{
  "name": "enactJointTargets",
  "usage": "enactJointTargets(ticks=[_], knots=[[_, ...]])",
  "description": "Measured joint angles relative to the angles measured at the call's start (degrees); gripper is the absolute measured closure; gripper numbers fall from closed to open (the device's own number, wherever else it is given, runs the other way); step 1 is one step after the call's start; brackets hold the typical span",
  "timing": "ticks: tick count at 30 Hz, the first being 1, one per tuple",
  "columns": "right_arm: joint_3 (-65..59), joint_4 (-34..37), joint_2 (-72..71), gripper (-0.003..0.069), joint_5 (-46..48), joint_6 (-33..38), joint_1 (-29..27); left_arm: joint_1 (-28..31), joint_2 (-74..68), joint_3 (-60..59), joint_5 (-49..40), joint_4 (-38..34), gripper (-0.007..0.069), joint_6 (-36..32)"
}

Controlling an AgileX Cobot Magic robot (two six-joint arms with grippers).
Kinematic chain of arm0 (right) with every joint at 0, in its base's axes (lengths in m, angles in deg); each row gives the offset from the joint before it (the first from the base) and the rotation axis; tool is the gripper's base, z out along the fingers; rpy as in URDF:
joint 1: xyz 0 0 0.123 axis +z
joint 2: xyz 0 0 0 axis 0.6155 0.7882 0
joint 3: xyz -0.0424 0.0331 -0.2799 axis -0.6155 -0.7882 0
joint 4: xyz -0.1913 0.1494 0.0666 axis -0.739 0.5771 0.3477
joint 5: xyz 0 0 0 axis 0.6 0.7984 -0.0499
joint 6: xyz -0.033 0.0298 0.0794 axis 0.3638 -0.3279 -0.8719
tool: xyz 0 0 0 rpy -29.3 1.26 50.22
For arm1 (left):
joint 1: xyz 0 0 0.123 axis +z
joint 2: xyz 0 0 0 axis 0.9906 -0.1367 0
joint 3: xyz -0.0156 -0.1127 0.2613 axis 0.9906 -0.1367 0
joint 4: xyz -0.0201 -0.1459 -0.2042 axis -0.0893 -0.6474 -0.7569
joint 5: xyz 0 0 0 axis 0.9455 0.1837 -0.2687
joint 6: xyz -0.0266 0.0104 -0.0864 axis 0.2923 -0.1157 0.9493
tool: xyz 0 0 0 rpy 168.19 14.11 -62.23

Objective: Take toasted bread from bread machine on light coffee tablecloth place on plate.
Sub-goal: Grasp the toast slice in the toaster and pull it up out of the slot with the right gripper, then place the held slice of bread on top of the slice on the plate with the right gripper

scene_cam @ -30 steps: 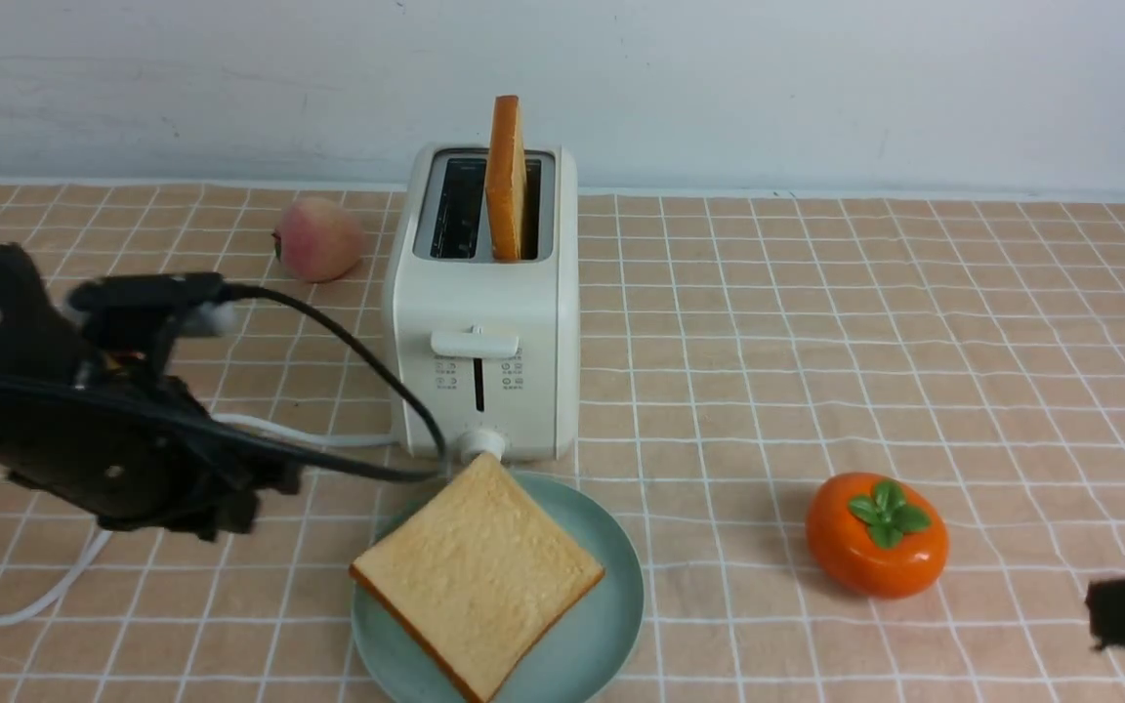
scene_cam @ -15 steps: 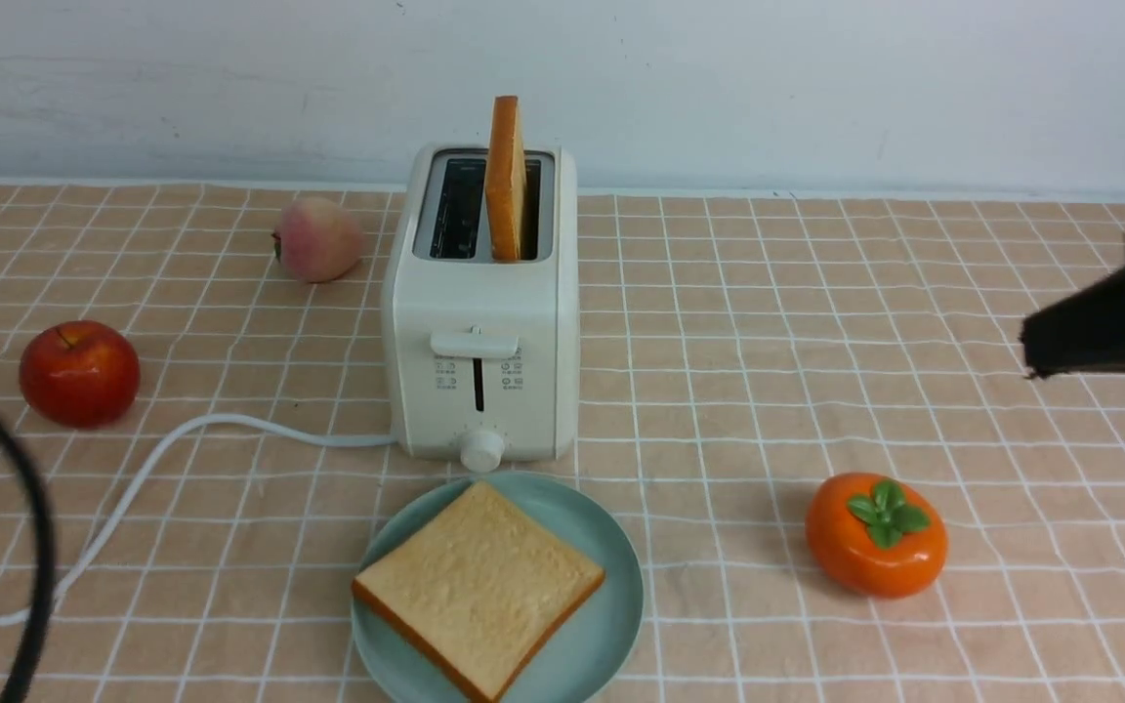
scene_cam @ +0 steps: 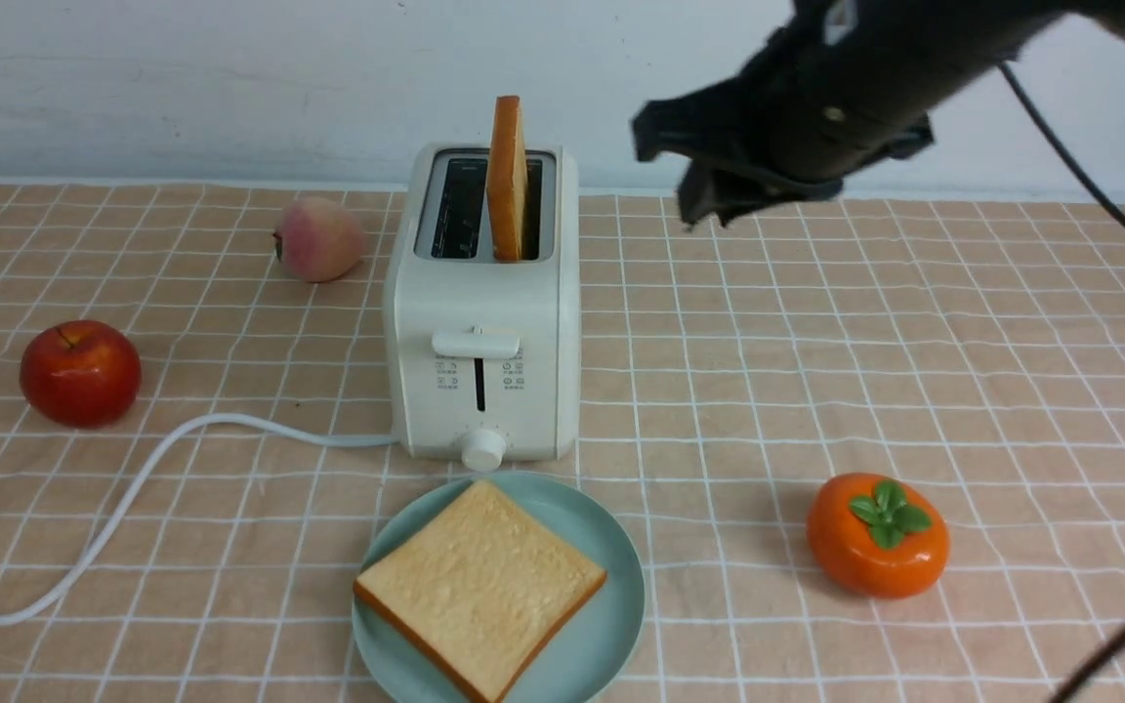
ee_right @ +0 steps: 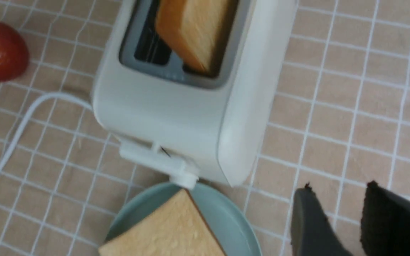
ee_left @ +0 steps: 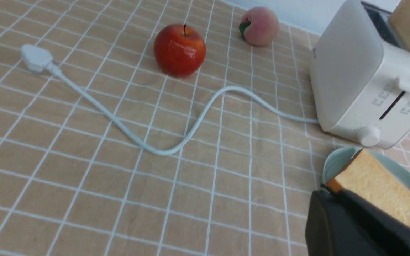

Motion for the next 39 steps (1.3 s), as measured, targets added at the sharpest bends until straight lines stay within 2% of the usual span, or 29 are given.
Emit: enactJointTargets(ticks=[7,10,12,15,17,18,19,20,21,22,23,29,35,39], knots=[[16.75,-0.32,13.11,0.0102,-4.40,-1.01,2.20,0.00,0.00,-0.05,-1.68,-1.48,0.0638,0.14],[19.19,-0.70,17.76,0.0049,-8.25,-1.06,2.20,0.00,0.00,-0.05,-1.68,-1.83,0.0638,0.18],[19.36,-0.48,19.89,0.0047,-10.63,-1.12,2.20,0.00,0.00,-0.05,-1.68,-1.89,0.0638,0.18],[19.45,0.37,21.79,0.0069,-12.55,-1.18,2.20,0.00,0.00,-0.05,-1.73,-2.03,0.0638,0.18],[19.50,0.50,23.32,0.0158,-13.53,-1.23,2.20,0.00,0.00,-0.05,-1.80,-2.77,0.0638,0.18],[19.50,0.52,23.38,0.0167,-13.59,-1.23,2.20,0.00,0.00,-0.05,-1.80,-2.77,0.0638,0.18],[19.50,-0.43,23.58,0.0265,-13.72,-1.23,2.20,0.00,0.00,-0.05,-1.83,-3.51,0.0638,0.18],[19.56,-0.59,23.58,0.0279,-13.72,-1.23,2.20,0.00,0.00,-0.05,-1.83,-3.58,0.0638,0.18],[19.68,-1.76,23.26,0.0413,-13.54,-1.23,2.20,0.00,0.00,-0.05,-1.86,-3.94,0.0638,0.18],[19.68,-3.23,22.77,0.0503,-13.19,-1.23,2.20,0.00,0.00,-0.05,-1.91,-4.00,0.0638,0.18],[19.68,-4.47,21.99,0.0560,-12.69,-1.23,2.20,0.00,0.00,-0.05,-1.91,-4.03,0.0638,0.18],[19.68,-7.12,12.13,0.0559,-7.62,0.22,2.14,0.00,0.00,-0.05,-2.00,-4.21,0.0638,0.18],[20.32,-7.36,-2.25,0.0559,12.42,10.04,2.14,0.00,0.00,-0.05,-2.05,-4.21,0.0638,0.18],[15.83,-3.18,-8.18,0.0559,15.32,13.34,2.09,0.00,0.00,-0.05,-1.94,-4.38,0.0638,0.18]])
